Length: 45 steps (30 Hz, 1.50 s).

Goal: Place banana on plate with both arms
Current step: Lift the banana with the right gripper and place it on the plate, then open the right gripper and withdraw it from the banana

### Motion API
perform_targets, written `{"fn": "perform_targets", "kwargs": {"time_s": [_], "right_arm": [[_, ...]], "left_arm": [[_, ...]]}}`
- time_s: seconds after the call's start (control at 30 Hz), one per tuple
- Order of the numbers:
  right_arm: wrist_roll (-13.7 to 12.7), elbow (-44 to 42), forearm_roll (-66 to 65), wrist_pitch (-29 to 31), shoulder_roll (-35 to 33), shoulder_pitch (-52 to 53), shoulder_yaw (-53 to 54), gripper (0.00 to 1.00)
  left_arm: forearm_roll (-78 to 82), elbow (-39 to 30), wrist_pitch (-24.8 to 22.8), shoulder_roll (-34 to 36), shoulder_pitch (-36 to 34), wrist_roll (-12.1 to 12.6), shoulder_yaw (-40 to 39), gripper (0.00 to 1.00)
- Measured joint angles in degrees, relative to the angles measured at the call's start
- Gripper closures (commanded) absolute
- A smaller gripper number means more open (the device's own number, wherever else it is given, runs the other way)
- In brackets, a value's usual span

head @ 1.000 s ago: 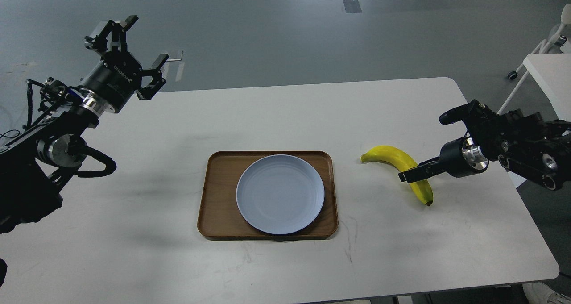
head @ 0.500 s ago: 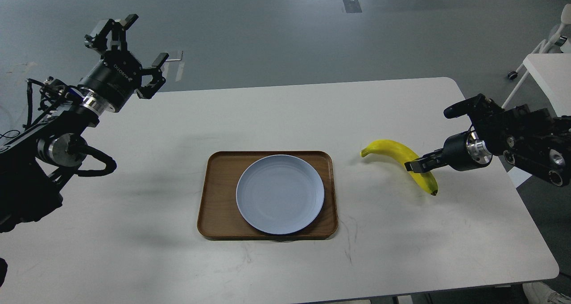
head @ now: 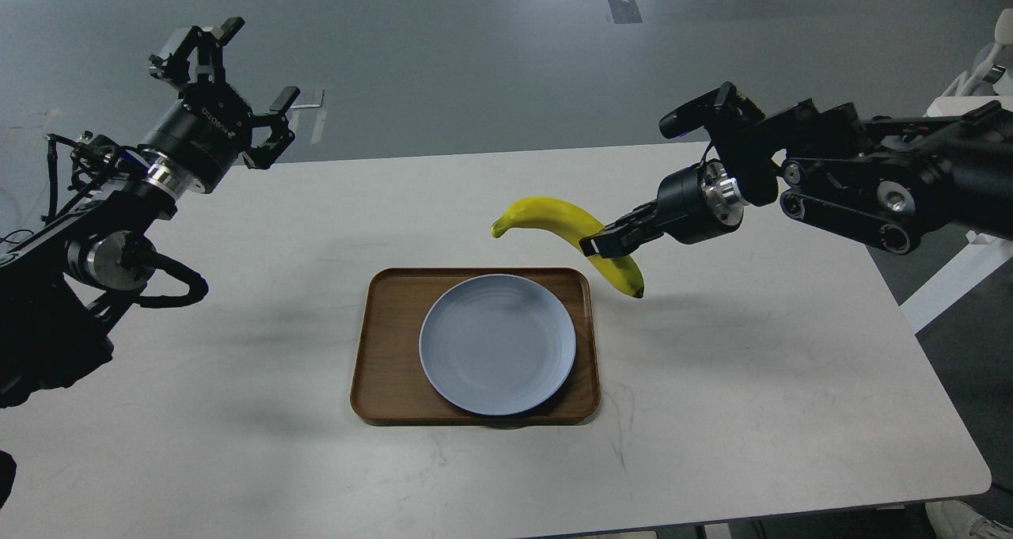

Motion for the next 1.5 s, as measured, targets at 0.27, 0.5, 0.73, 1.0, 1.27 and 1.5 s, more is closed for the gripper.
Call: {"fn": "perform_targets", "kwargs": {"time_s": [0.27,0.5,0.73,1.0,1.27,1.5], "right_arm": [[0.00,-4.80,1.63,-0.29,10.15,-1.45,-3.02,0.99],[0.01,-6.13,4.05,-0.30,13.56,-2.95,-3.42,0.68],[0.00,-6.39,6.01,-0.53,13.96,-3.76,-4.19,0.00],[0.01,-6.50,11.07,-0.65,10.79,-3.18,-0.63,0.00],[0.01,-7.64,26.74,-0.79,-2.06,-5.00,14.64,0.00],[0.01,-7.75,50.93,-0.86,-7.64,-18.53,33.21,0.00]], "left_arm": [[0.00,0.14,0.00,0.29,-0.02,-0.04,0.00,0.02],[0.00,0.17,0.00,0.41,-0.02,-0.04,0.00,0.02],[0.00,0.20,0.00,0.45,-0.04,-0.07,0.01,0.02],[0.00,0.20,0.00,0.45,-0.13,-0.13,-0.28,0.02],[0.00,0.21,0.00,0.29,-0.13,-0.05,-0.34,0.02],[0.12,0.20,0.00,-1.02,0.06,0.03,0.00,0.02]]}}
